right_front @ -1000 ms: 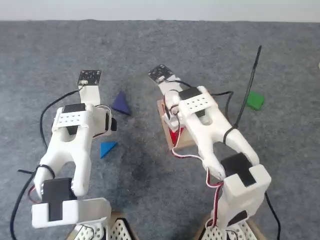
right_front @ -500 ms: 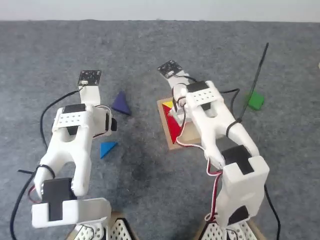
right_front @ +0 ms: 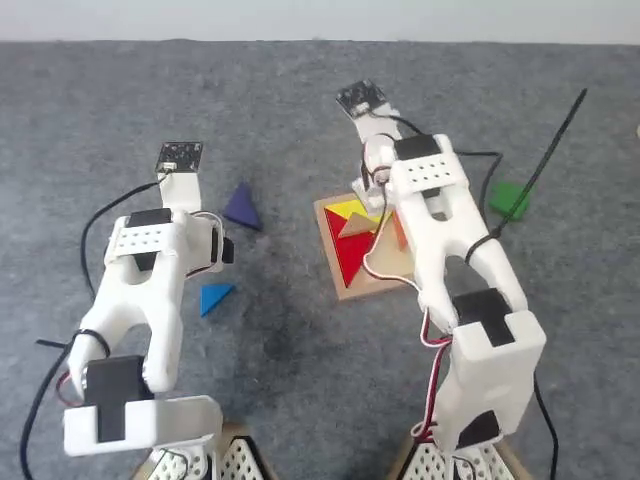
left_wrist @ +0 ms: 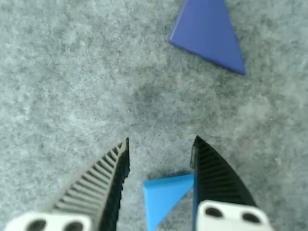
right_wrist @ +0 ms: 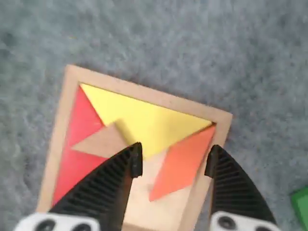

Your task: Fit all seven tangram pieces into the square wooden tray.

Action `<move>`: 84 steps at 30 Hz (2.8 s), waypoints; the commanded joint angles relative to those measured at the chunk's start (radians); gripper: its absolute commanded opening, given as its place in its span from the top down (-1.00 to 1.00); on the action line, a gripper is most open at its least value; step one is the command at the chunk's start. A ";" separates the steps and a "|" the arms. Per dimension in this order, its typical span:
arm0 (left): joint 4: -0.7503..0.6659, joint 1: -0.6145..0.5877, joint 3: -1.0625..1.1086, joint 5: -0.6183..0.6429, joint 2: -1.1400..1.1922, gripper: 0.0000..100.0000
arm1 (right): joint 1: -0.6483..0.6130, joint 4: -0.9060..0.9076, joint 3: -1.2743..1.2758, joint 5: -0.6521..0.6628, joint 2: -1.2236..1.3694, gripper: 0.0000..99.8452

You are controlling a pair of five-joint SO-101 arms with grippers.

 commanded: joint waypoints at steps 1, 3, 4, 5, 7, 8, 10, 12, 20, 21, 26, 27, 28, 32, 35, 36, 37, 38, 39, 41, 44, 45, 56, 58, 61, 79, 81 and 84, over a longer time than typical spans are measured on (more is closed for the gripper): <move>-0.018 0.020 -0.004 -0.012 -0.052 0.58 | -0.104 0.008 -0.063 -0.020 -0.013 0.55; -0.018 0.026 -0.002 -0.012 -0.052 0.58 | -0.142 0.008 -0.068 -0.021 0.010 0.55; -0.017 0.026 -0.002 -0.012 -0.052 0.58 | -0.151 0.008 -0.069 -0.032 0.027 0.55; -0.017 0.026 -0.002 -0.012 -0.052 0.58 | -0.156 0.004 -0.069 -0.043 0.048 0.55; -0.017 0.026 -0.002 -0.012 -0.052 0.58 | -0.156 -0.007 -0.069 -0.049 0.094 0.55; -0.015 0.026 -0.002 -0.012 -0.052 0.58 | -0.153 -0.012 -0.071 -0.051 0.116 0.55; -0.015 0.026 -0.002 -0.014 -0.052 0.58 | -0.151 -0.001 -0.089 -0.052 0.153 0.55; -0.015 0.026 -0.002 -0.014 -0.052 0.58 | -0.153 0.018 -0.103 -0.052 0.171 0.55; -0.017 0.028 -0.002 -0.014 -0.052 0.58 | -0.151 0.110 -0.104 -0.044 0.154 0.55; -0.017 0.028 -0.002 -0.014 -0.052 0.58 | -0.153 0.116 -0.104 -0.038 0.154 0.55; -0.017 0.028 -0.002 -0.014 -0.052 0.58 | -0.163 0.111 -0.081 -0.011 0.140 0.55; -0.017 0.028 -0.002 -0.014 -0.052 0.58 | -0.168 0.111 -0.078 -0.008 0.136 0.55; -0.017 0.028 -0.002 -0.014 -0.052 0.58 | -0.170 0.110 -0.068 -0.002 0.127 0.55; -0.017 0.028 -0.002 -0.014 -0.052 0.58 | -0.173 0.079 -0.006 0.003 0.062 0.55; -0.017 0.028 -0.002 -0.015 -0.052 0.58 | -0.173 0.016 0.100 0.023 -0.019 0.55; -0.017 0.028 -0.002 -0.015 -0.052 0.58 | -0.173 -0.008 0.143 0.032 -0.044 0.55; -0.017 0.028 -0.002 -0.015 -0.052 0.58 | -0.176 -0.031 0.186 0.041 -0.065 0.55; -0.017 0.028 -0.002 -0.015 -0.052 0.58 | -0.179 -0.051 0.226 0.049 -0.082 0.55; -0.017 0.028 -0.002 -0.015 -0.052 0.58 | -0.179 -0.073 0.264 0.052 -0.097 0.55; -0.017 0.028 -0.002 -0.015 -0.052 0.58 | -0.177 -0.110 0.324 0.063 -0.122 0.55; -0.017 0.028 -0.002 -0.015 -0.052 0.58 | -0.171 -0.116 0.351 0.104 -0.143 0.55; -0.017 0.028 -0.002 -0.015 -0.052 0.58 | -0.163 -0.108 0.353 0.117 -0.150 0.55; -0.017 0.028 -0.002 -0.015 -0.052 0.58 | -0.143 -0.174 0.516 0.281 -0.289 0.55; -0.017 0.028 -0.002 -0.015 -0.052 0.58 | -0.139 -0.199 0.568 0.287 -0.315 0.55; -0.017 0.028 -0.002 -0.015 -0.052 0.58 | -0.124 -0.219 0.618 0.288 -0.343 0.55; -0.017 0.028 -0.002 -0.015 -0.052 0.58 | 0.013 -0.231 0.675 0.279 -0.484 0.55; -0.017 0.028 -0.002 -0.015 -0.052 0.58 | 0.004 -0.228 0.713 0.290 -0.496 0.55; -0.017 0.029 -0.002 -0.015 -0.052 0.58 | 0.007 -0.234 0.750 0.287 -0.493 0.55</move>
